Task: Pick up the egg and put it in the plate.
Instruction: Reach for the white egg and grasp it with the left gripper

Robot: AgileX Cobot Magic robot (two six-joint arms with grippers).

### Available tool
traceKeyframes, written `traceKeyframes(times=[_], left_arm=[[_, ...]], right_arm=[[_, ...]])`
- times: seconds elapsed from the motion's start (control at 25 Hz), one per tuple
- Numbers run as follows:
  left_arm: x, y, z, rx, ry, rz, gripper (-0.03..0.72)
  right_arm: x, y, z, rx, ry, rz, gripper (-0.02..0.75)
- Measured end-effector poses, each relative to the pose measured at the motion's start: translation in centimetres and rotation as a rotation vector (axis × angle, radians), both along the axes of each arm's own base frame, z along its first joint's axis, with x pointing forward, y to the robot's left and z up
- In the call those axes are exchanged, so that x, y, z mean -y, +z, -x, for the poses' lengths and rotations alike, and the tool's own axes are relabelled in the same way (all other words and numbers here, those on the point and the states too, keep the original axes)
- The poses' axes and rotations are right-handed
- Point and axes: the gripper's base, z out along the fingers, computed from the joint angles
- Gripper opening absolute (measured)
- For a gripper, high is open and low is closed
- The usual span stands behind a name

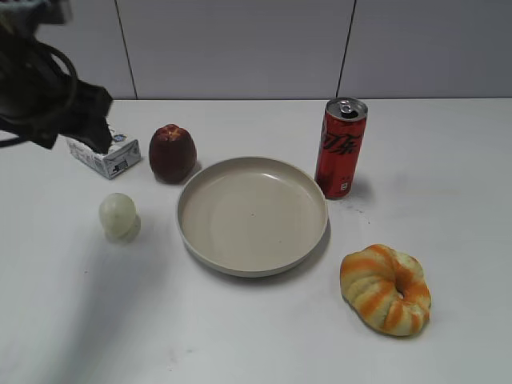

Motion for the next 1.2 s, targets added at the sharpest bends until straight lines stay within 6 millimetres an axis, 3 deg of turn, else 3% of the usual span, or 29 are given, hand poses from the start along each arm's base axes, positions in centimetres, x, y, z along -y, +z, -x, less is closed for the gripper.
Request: traceKeyframes(times=[0.16, 0.32, 0.76, 0.84, 0.92, 1.0, 1.2], left_arm=[[1.6, -4.8, -2.1, -0.109, 0.034, -0.076, 0.54], [1.7, -8.5, -3.3, -0.168, 0.071, -0.124, 0.54], [1.7, -13.8, -5.0, -0.212, 0.104, -0.134, 0.539], [1.7, -14.2, -5.0, -0.221, 0.105, -0.136, 0.523], [1.8, -14.0, -5.0, -0.218, 0.105, -0.135, 0.443], [2.0, -13.6, -5.1, -0.209, 0.099, -0.132, 0.444], [4.5, -10.2, -5.0, -0.094, -0.056, -0.122, 0.444]], right_arm=[[0.0, 0.0, 0.0, 0.0, 0.0, 0.0, 0.479], [0.0, 0.0, 0.0, 0.0, 0.0, 0.0, 0.479], [0.0, 0.0, 0.0, 0.0, 0.0, 0.0, 0.479], [0.0, 0.0, 0.0, 0.0, 0.0, 0.0, 0.479], [0.0, 0.0, 0.0, 0.0, 0.0, 0.0, 0.479], [0.0, 0.0, 0.0, 0.0, 0.0, 0.0, 0.479], [0.0, 0.0, 0.0, 0.0, 0.0, 0.0, 0.479]])
